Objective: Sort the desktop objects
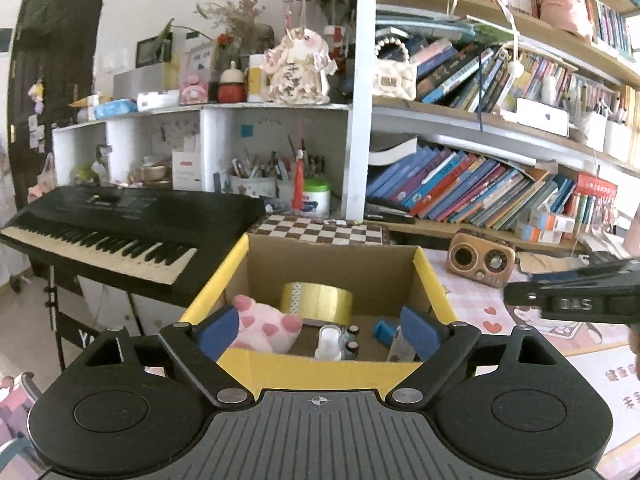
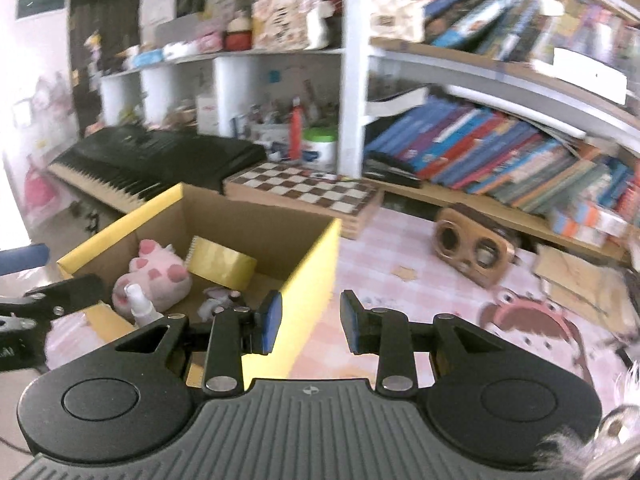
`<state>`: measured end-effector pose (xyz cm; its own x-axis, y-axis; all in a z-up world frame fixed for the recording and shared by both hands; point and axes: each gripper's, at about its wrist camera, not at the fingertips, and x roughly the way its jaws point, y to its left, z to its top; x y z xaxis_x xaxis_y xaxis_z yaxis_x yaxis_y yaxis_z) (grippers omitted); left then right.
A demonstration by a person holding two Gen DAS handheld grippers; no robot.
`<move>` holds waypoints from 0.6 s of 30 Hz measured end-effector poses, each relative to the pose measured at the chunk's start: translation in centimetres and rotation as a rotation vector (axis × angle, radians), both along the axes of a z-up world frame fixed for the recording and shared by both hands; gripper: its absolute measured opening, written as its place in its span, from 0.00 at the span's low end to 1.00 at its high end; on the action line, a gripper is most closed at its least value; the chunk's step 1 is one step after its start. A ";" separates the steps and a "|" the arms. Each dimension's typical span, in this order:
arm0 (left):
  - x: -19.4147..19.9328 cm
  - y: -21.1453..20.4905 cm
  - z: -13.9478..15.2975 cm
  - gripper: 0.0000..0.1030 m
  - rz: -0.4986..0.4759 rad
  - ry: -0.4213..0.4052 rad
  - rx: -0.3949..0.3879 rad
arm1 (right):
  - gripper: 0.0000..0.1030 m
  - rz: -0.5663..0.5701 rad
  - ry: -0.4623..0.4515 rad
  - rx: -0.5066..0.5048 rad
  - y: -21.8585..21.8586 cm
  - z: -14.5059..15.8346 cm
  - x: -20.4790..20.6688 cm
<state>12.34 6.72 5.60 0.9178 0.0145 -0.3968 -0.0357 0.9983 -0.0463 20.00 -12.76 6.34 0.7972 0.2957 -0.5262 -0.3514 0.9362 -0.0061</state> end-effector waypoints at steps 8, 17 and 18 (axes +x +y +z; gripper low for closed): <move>-4.2 -0.5 0.1 0.94 0.002 -0.023 0.020 | 0.31 -0.154 -0.023 0.035 -3.3 0.0 -6.3; -7.4 -1.0 -0.9 0.96 -0.034 0.002 0.007 | 0.31 -0.253 -0.004 0.033 -4.9 -1.4 -12.4; -7.7 -1.1 -1.0 0.96 -0.041 0.007 0.000 | 0.32 -0.264 -0.002 0.032 -5.0 -1.6 -13.0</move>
